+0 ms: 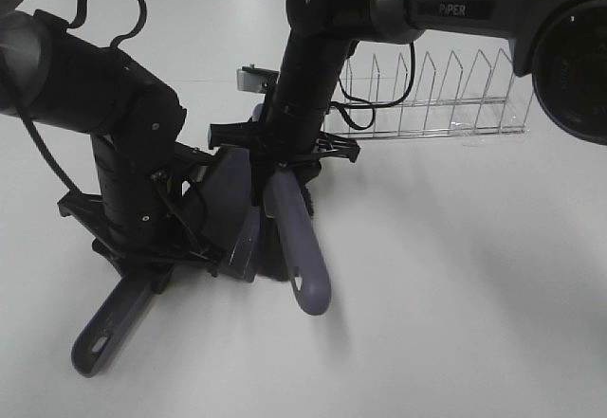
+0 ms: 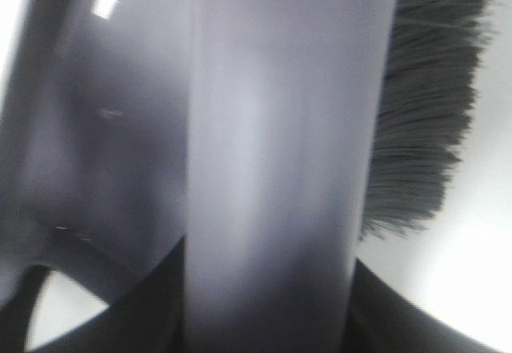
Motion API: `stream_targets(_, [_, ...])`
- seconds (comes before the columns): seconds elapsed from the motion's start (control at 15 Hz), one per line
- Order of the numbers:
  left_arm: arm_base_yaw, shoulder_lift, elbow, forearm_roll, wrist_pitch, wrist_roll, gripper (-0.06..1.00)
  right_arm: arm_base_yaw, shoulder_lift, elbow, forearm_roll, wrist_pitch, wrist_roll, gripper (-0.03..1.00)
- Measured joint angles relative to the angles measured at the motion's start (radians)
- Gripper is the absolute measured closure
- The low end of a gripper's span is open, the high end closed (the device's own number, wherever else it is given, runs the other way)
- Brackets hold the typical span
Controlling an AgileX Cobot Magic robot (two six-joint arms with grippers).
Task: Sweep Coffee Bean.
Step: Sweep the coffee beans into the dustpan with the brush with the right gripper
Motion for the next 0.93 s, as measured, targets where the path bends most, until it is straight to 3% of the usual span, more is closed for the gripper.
stream_targets(0.27, [0.000,0.000,0.000,0.001,-0.003,0.005,0.62,-0.059,0.001,-0.041,0.196,0.026,-0.084,0.67])
stream_targets(0.47, [0.000,0.000,0.000,0.001,-0.008,0.010,0.62,-0.106,0.000,-0.043,0.282,0.057,-0.120,0.67])
stream_targets(0.73, [0.000,0.001,0.000,-0.006,-0.011,0.010,0.62,-0.129,-0.052,-0.043,0.277,0.075,-0.170,0.67])
stream_targets(0.93, [0.000,0.001,0.000,-0.012,-0.011,0.010,0.62,-0.132,-0.108,-0.043,0.179,0.075,-0.173,0.67])
